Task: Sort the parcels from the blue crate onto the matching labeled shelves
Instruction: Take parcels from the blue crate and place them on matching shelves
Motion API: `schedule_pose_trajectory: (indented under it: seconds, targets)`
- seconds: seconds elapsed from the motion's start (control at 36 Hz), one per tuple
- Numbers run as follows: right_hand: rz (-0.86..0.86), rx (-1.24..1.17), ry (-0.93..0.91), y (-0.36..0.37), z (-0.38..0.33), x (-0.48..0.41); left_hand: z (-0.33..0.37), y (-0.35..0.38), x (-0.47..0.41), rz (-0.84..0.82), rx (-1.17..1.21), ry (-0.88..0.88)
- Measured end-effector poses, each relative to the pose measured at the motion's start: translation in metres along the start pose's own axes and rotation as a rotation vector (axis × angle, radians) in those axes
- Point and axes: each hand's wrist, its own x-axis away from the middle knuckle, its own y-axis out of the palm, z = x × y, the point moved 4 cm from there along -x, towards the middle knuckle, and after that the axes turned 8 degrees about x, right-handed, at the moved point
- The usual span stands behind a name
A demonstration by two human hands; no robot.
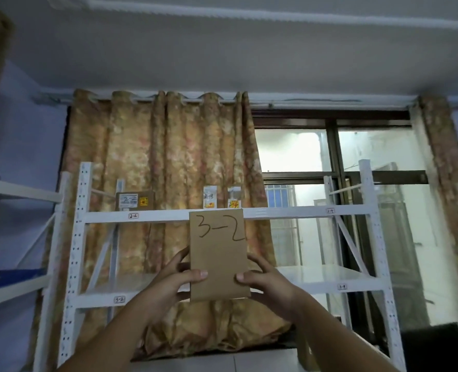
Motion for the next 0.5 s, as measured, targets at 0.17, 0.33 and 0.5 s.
schedule_pose_trajectory:
  seconds: [0.17, 0.33, 0.5]
  targets:
    - [0.007, -0.024, -0.008, 0.001, -0.003, 0.005, 0.001, 0.0, -0.004, -0.017, -0.021, 0.015]
    - [0.019, -0.019, 0.005, -0.001, -0.003, 0.005, -0.003, 0.0, -0.011, -0.033, -0.006, 0.039]
    - [0.035, -0.006, 0.025, -0.011, 0.004, 0.009, -0.012, 0.008, -0.016, -0.047, 0.008, 0.004]
